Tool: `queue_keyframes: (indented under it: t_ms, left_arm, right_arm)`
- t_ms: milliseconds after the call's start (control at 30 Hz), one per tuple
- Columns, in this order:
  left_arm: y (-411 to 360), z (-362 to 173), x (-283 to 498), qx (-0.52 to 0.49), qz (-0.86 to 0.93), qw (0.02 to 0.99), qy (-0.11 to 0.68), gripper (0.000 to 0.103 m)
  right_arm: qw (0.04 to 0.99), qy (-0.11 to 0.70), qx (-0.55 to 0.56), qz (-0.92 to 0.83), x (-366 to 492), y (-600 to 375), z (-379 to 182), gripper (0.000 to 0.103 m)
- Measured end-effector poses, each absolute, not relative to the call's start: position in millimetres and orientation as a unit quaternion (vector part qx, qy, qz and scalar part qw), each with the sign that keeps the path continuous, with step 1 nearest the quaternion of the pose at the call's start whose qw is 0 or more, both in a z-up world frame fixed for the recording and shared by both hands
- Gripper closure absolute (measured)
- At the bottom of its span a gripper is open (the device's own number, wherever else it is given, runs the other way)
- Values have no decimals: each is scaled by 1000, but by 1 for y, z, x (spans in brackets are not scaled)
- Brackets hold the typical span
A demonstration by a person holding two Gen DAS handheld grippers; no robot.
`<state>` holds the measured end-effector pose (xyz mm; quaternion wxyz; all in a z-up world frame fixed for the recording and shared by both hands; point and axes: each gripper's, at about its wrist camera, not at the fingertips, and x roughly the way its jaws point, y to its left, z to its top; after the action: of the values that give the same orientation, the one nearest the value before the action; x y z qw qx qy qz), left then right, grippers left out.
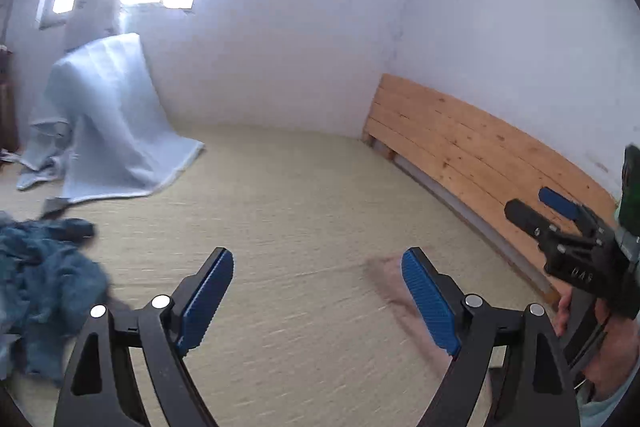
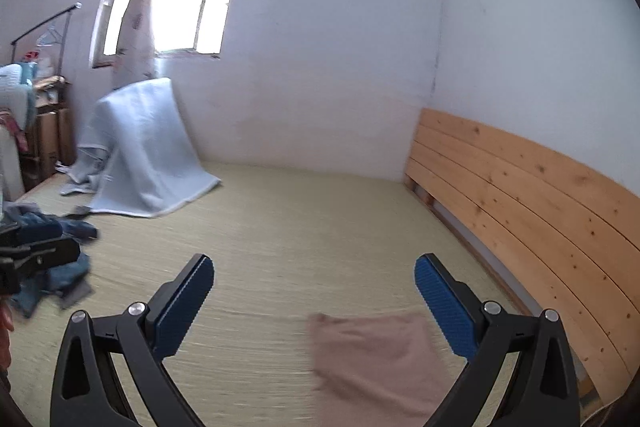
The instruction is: Fold clothes
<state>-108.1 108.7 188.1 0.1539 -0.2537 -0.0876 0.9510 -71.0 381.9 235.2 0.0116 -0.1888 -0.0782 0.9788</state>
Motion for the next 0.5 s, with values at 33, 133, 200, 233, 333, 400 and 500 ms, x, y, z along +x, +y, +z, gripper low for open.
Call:
queue_keyframes:
  t_ms: [33,133,200,233,333,400,500]
  left_arm:
    - [100,188,-99,-250,953,149,-86,14]
    - [69,187,-73,-240,959,124,-88,14]
    - [53,183,-58,-235,962,109,-92,14]
    - [46,180,-52,-234,963,100,-90,14]
    - [28,163,-34,-238,966,67,-75,14]
    - [16,152,-22,-240,967,45,-66,14]
    - [8,134,-16,-244,968,25,-55,14]
  right_arm:
    - [7,-76,-190,979,-65,370,237,0]
    - [-1,-62,-190,980,-47,331,241,0]
    - [-9,-53,-194,980,-38,308,241,0]
    - [-11,-49,-196,979,-34,298,240,0]
    - [-15,-34,-200,979,-21,269,235,0]
    - [-13,-32,-202,979,-14,255,225,0]
    - [-10,-26,-208,978,-4,240,205,0]
